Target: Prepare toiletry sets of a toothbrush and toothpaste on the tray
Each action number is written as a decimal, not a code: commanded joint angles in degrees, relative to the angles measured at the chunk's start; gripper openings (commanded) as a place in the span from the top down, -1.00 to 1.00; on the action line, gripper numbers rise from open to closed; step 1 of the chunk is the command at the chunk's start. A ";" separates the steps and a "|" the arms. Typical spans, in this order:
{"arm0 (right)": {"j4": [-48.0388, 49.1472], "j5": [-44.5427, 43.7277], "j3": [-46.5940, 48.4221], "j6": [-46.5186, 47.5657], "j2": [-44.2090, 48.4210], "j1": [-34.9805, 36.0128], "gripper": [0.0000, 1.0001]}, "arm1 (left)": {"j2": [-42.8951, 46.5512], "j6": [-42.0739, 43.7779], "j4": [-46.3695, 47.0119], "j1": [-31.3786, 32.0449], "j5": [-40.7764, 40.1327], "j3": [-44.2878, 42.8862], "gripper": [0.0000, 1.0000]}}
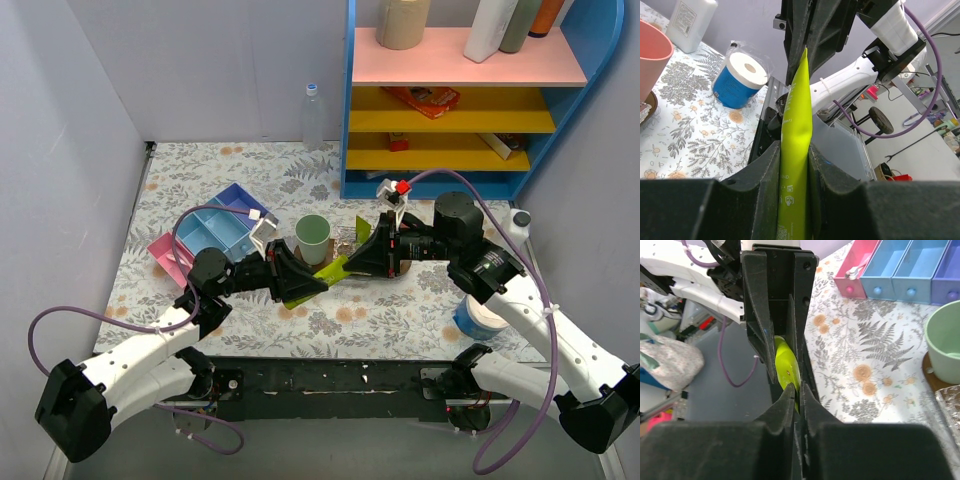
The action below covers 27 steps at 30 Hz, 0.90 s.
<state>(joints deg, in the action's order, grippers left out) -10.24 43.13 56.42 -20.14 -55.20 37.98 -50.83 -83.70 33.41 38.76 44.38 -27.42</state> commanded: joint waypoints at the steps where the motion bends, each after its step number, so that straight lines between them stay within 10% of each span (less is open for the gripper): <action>1: 2.59 1.78 0.00 -0.07 0.01 -0.01 0.97 | 1.35 -0.50 3.77 0.26 -0.52 0.61 1.00; 7: 1.63 -0.77 0.88 0.71 0.79 -0.01 0.97 | 1.00 -0.06 1.31 0.26 -1.40 0.00 0.98; 9: -0.29 -3.05 1.67 2.20 1.41 -0.01 0.97 | 0.99 1.08 -1.48 0.26 -2.98 -0.88 0.29; 15: -7.06 -9.55 7.81 6.85 2.03 -0.01 0.97 | 0.91 7.05 -10.09 0.26 -8.85 -5.87 -0.95; 22: -24.10 -18.42 20.73 14.86 -1.57 -0.01 0.97 | 1.17 17.51 -21.45 -4.04 -20.02 -14.05 -0.96; 27: -36.49 -26.52 32.31 21.88 -8.16 -0.10 0.97 | 1.79 20.68 -27.33 -18.35 -26.35 -17.05 -0.96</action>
<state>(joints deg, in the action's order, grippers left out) -36.18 24.40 80.27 -5.52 -59.20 38.00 -50.41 -67.94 13.56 29.52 26.92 -41.19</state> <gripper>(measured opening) 0.029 0.981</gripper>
